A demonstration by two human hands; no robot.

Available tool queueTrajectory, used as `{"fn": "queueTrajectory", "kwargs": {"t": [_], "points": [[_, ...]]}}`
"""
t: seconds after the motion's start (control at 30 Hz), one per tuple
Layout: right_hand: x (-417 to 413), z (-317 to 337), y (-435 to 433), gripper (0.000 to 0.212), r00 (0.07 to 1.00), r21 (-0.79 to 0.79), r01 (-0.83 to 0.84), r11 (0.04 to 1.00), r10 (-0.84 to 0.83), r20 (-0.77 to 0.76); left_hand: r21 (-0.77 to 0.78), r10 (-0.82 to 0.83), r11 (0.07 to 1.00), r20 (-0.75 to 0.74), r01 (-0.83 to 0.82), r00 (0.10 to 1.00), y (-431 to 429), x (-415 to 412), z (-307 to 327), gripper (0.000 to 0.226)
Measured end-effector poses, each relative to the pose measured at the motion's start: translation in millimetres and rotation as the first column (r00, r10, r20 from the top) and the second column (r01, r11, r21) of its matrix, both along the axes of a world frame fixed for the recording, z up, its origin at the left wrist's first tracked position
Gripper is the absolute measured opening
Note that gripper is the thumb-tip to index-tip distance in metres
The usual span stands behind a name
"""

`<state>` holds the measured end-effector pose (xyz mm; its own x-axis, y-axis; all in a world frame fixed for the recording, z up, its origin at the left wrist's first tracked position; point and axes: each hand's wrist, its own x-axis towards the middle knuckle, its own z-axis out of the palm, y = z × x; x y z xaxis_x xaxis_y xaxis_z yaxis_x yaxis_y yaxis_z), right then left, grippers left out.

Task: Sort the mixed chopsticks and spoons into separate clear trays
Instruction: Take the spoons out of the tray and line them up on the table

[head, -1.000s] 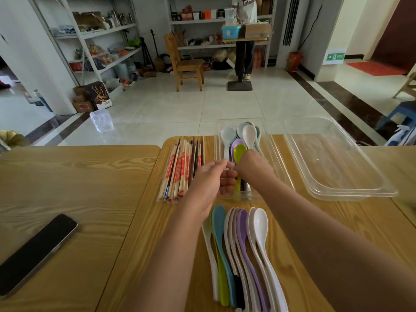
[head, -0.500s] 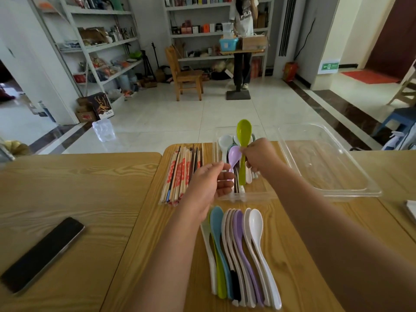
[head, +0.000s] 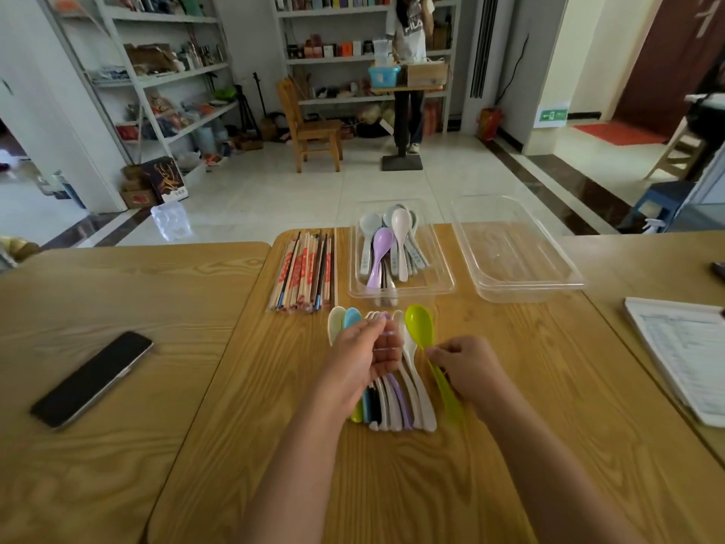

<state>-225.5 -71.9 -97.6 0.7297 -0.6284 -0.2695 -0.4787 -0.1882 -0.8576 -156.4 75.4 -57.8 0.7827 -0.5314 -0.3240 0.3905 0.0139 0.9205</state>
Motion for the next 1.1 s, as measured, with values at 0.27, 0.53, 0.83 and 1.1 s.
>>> {"fn": "queueTrajectory", "kwargs": {"t": [0.27, 0.53, 0.83, 1.1], "points": [[3, -1, 9, 0.025, 0.996, -0.152, -0.035, 0.988, 0.021, -0.091, 0.036, -0.002, 0.999, 0.004, 0.002, 1.0, 6, -9, -4, 0.029], [11, -1, 15, 0.021, 0.991, -0.284, -0.015, 0.959, -0.023, -0.13, 0.047, 0.003, 0.999, 0.002, -0.003, 1.0, 7, -8, -4, 0.028], [18, 2, 22, 0.011, 0.99, -0.324, -0.046, 0.945, -0.001, -0.143, 0.034, 0.012, 0.999, 0.014, -0.012, 1.0, 8, -3, -4, 0.03], [19, 3, 17, 0.012, 0.99, -0.243, -0.035, 0.969, 0.0, -0.143, 0.015, 0.017, 1.0, 0.015, -0.018, 1.0, 9, 0, 0, 0.029]]}}
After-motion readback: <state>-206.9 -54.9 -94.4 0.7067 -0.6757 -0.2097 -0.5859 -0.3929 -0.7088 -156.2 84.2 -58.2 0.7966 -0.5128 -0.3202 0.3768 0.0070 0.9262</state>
